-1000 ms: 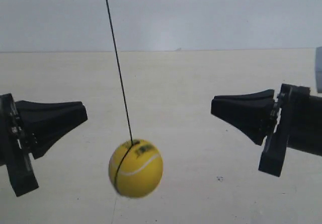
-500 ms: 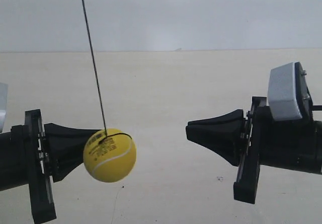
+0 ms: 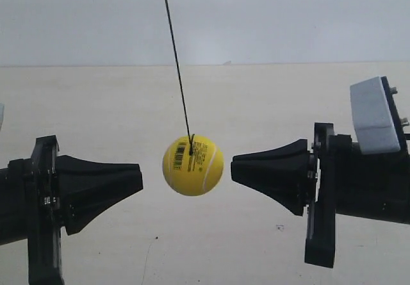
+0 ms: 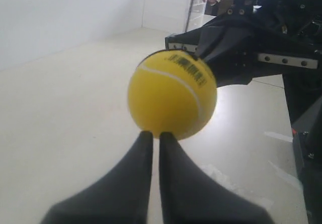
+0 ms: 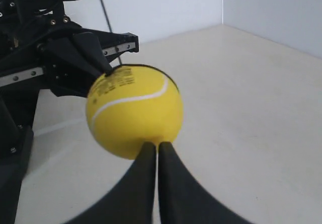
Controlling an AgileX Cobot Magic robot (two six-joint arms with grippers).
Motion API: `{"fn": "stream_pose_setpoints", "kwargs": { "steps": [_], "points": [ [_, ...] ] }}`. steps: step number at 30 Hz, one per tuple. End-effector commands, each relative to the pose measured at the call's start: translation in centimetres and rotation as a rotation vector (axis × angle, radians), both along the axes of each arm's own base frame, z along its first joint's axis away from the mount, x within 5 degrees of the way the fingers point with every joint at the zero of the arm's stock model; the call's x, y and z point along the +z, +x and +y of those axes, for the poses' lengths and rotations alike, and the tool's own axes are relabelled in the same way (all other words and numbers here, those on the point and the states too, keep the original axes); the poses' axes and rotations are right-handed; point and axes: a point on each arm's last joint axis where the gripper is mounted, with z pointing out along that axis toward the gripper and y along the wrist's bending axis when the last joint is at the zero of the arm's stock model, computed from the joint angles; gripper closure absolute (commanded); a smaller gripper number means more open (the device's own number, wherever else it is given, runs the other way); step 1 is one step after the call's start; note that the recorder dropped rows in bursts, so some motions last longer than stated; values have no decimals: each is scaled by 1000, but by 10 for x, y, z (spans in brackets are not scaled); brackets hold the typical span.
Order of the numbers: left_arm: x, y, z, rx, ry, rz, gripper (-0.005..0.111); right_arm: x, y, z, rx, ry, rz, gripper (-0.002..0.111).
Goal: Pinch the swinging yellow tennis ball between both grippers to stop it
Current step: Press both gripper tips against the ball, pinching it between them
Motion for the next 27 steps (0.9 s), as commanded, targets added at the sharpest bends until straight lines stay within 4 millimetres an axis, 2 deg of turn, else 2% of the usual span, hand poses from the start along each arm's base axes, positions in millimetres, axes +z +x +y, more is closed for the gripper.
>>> {"fn": "stream_pose_setpoints", "kwargs": {
  "steps": [1,4,9,13,27],
  "points": [
    [3,1,-2,-15,-20,-15,102,4,-3,2,37,45,-1,108],
    [4,2,-2,-15,-22,-23,102,2,-2,2,41,52,13,108],
    [4,2,-2,-15,-23,-19,102,-2,-4,21,49,14,-30,108],
    [4,2,-2,-19,-21,-20,102,-1,3,29,18,-43,-42,108],
    [4,2,-2,-22,-19,-20,102,3,2,29,27,-5,-41,108]
  ]
}}
